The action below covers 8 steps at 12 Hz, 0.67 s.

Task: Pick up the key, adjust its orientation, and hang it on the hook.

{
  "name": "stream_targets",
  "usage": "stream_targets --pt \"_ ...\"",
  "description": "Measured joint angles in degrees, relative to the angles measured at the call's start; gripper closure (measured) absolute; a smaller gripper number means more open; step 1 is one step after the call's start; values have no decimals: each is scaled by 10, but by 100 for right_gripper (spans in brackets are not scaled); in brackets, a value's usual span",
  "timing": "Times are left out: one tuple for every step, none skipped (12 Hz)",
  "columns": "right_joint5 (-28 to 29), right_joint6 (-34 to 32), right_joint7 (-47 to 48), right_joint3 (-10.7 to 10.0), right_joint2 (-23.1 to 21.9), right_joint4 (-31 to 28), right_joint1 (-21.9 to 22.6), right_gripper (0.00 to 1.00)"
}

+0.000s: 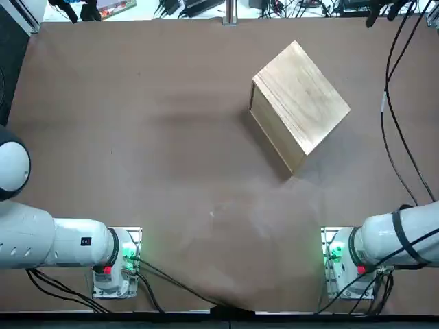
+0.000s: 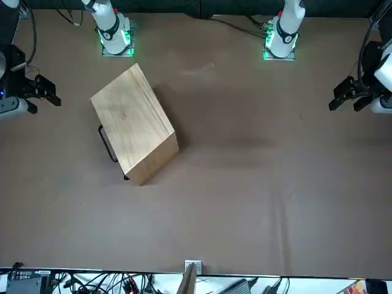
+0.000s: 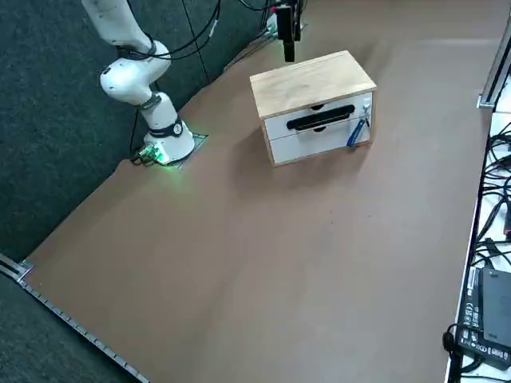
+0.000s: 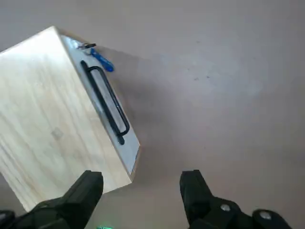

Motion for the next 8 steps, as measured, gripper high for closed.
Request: stream_targets --pt "-7 -1 20 0 -3 0 0 0" --pt "-10 -1 39 0 -7 0 0 0" --pt "-12 -1 61 0 -10 0 0 0" --pt "-13 -1 85 0 -14 0 0 0" --pt "-13 -1 104 -1 -17 0 0 0" --pt "-13 -1 117 -2 -20 0 0 0" --pt "-13 -1 125 -3 -22 0 0 0" --pt "-13 -1 132 -3 -24 0 0 0"
